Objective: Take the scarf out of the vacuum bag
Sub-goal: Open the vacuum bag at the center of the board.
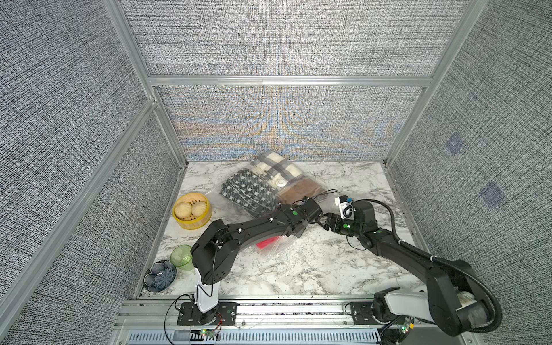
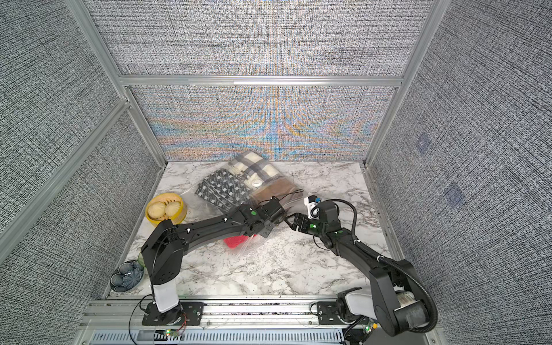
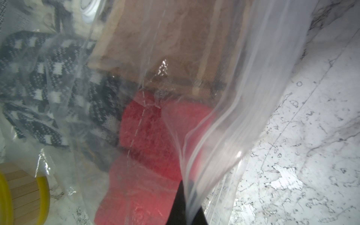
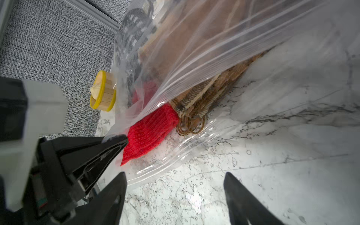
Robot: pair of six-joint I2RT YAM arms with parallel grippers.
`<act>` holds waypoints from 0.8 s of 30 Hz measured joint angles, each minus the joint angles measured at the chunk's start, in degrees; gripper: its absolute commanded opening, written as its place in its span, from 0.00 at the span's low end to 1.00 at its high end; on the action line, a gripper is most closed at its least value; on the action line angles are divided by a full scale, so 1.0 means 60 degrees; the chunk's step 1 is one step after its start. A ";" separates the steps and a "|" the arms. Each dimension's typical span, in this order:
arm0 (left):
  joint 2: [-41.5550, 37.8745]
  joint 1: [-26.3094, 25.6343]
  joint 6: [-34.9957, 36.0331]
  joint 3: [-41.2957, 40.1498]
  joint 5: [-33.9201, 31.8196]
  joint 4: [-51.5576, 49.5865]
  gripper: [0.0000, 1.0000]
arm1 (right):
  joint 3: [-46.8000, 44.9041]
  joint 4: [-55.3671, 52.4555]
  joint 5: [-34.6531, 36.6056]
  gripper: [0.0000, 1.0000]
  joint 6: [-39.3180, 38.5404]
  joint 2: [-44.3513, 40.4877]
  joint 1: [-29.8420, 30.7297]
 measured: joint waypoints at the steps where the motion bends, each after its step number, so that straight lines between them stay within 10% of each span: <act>1: -0.0025 0.0055 -0.0004 -0.0022 0.0066 0.0025 0.00 | -0.0011 0.0131 0.0186 0.80 0.0000 0.0091 0.0175; 8: -0.0525 0.0288 -0.0113 -0.0335 0.0510 0.0211 0.00 | -0.0729 0.2463 0.1421 0.61 0.0754 0.1632 0.0849; 24: -0.1038 0.0364 -0.0178 -0.0681 0.0940 0.0521 0.00 | 0.0710 0.4674 0.2830 0.76 0.1716 0.4645 0.1224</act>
